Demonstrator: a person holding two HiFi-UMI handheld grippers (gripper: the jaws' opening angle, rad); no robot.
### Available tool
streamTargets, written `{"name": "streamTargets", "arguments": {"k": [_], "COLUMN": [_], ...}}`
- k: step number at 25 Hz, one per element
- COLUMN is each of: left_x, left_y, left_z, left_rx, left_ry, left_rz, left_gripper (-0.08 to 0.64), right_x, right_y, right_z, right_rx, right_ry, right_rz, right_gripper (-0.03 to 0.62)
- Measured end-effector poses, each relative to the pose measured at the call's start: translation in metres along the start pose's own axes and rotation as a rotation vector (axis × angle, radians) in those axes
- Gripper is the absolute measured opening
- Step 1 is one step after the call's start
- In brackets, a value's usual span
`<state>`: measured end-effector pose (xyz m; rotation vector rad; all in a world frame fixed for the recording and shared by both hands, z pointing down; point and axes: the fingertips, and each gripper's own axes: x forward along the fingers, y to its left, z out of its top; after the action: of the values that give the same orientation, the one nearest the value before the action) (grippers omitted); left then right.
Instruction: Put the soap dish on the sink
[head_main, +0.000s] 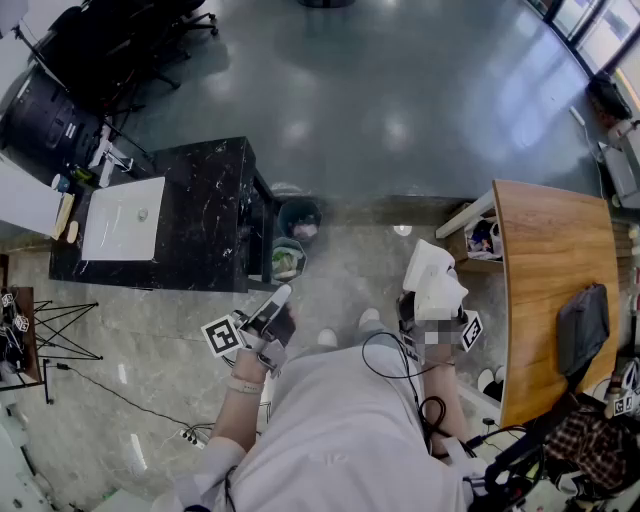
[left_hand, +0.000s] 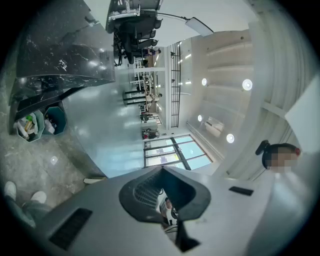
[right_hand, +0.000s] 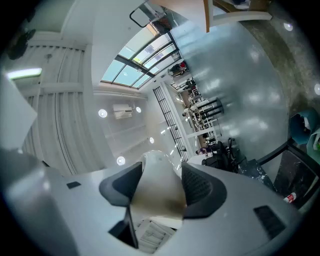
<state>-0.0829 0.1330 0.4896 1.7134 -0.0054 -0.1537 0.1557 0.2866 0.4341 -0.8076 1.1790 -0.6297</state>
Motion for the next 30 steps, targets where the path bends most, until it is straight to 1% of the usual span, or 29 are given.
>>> {"name": "streamTargets", "arguments": {"k": [3, 6, 9, 13, 18, 22, 27, 30], "left_x": [0.005, 0.019, 0.038, 0.073, 0.117, 0.144, 0.168, 0.172], "left_y": [0.009, 0.017, 0.027, 0.044, 0.059, 0.065, 0.060, 0.054], "left_z": [0.008, 0.020, 0.036, 0.064, 0.108, 0.142, 0.177, 0.189], "left_rx": [-0.004, -0.013, -0.015, -0.009, 0.005, 0.014, 0.019, 0.048], "left_ry": [-0.005, -0.018, -0.039, -0.087, -0.178, -0.262, -0.386, -0.466], "left_rz": [0.012, 0.021, 0.035, 0.056, 0.085, 0.110, 0.146, 0.198], "left_gripper": [0.006, 0.007, 0.007, 0.008, 0.008, 0.008, 0.007, 0.008], "right_x": [0.010, 0.025, 0.046, 0.089, 0.152, 0.206, 0.284, 0.324], "right_y": [-0.010, -0.025, -0.045, -0.074, -0.108, -0.145, -0.183, -0.208], "right_z": [0.004, 0.017, 0.035, 0.066, 0.106, 0.127, 0.136, 0.130], "right_rx": [0.008, 0.019, 0.039, 0.064, 0.099, 0.149, 0.224, 0.289], "right_ry": [0.005, 0.009, 0.023, 0.065, 0.151, 0.228, 0.343, 0.424], "right_rz": [-0.002, -0.010, -0.017, -0.018, -0.024, -0.049, -0.082, -0.110], "right_gripper": [0.259, 0.259, 0.259, 0.259, 0.259, 0.259, 0.259, 0.259]}}
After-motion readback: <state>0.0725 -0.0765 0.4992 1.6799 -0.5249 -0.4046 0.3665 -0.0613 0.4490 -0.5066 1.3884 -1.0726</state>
